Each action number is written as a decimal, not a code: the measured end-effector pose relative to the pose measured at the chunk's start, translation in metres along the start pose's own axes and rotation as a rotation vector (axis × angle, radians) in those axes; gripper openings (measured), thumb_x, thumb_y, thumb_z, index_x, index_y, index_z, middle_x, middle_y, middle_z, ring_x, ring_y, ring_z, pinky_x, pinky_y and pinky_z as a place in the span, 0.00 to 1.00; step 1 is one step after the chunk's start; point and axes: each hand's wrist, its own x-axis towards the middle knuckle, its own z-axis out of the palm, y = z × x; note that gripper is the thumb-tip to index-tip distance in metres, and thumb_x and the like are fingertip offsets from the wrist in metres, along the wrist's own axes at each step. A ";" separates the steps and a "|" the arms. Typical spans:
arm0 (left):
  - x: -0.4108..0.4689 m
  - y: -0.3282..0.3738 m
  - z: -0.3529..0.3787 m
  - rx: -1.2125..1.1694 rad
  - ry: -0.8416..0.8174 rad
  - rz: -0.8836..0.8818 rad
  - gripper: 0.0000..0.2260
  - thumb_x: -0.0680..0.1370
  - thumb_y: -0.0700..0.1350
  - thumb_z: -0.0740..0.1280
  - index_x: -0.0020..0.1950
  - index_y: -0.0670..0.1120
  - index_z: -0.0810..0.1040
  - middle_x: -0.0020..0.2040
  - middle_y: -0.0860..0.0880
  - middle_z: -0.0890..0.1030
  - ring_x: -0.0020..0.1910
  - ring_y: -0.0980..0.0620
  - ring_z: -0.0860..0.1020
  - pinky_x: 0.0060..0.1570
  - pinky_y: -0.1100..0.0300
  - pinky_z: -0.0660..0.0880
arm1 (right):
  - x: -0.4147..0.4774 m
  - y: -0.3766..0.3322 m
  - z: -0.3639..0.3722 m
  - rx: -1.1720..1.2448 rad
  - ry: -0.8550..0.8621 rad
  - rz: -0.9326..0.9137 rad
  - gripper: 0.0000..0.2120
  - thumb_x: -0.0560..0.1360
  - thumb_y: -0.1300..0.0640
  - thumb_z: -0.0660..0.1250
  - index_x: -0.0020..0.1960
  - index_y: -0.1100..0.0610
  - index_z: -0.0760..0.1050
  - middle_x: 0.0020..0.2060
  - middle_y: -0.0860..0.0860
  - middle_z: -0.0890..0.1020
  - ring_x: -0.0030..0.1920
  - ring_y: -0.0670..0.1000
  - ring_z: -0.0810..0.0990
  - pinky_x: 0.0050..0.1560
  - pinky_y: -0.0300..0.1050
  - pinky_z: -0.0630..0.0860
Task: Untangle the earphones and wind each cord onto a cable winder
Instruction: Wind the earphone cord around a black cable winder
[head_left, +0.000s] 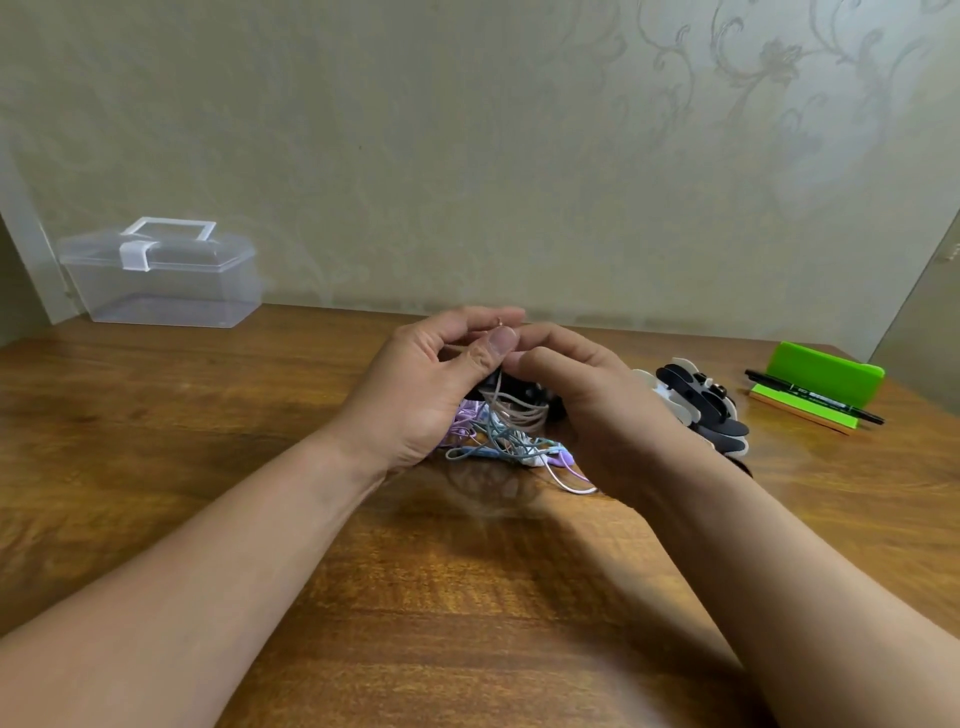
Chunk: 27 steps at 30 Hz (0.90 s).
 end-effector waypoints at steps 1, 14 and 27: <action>-0.001 0.000 0.001 -0.030 -0.022 -0.016 0.13 0.81 0.49 0.68 0.64 0.49 0.83 0.56 0.48 0.87 0.58 0.51 0.84 0.54 0.60 0.80 | 0.000 0.000 0.001 0.013 0.016 0.010 0.06 0.80 0.62 0.68 0.52 0.56 0.83 0.44 0.56 0.85 0.43 0.52 0.81 0.43 0.45 0.75; -0.001 -0.003 -0.001 -0.064 -0.032 -0.213 0.08 0.84 0.47 0.65 0.49 0.44 0.78 0.37 0.48 0.79 0.34 0.53 0.75 0.33 0.60 0.72 | 0.001 -0.010 -0.012 -0.022 0.054 -0.010 0.04 0.82 0.58 0.68 0.49 0.53 0.76 0.45 0.58 0.80 0.45 0.56 0.81 0.48 0.55 0.81; -0.002 -0.004 0.007 -0.238 0.030 -0.180 0.10 0.84 0.45 0.65 0.61 0.42 0.79 0.45 0.44 0.84 0.44 0.51 0.82 0.43 0.58 0.80 | 0.004 -0.007 -0.011 -0.168 0.089 -0.225 0.05 0.80 0.58 0.70 0.48 0.59 0.77 0.41 0.58 0.79 0.43 0.56 0.79 0.49 0.61 0.78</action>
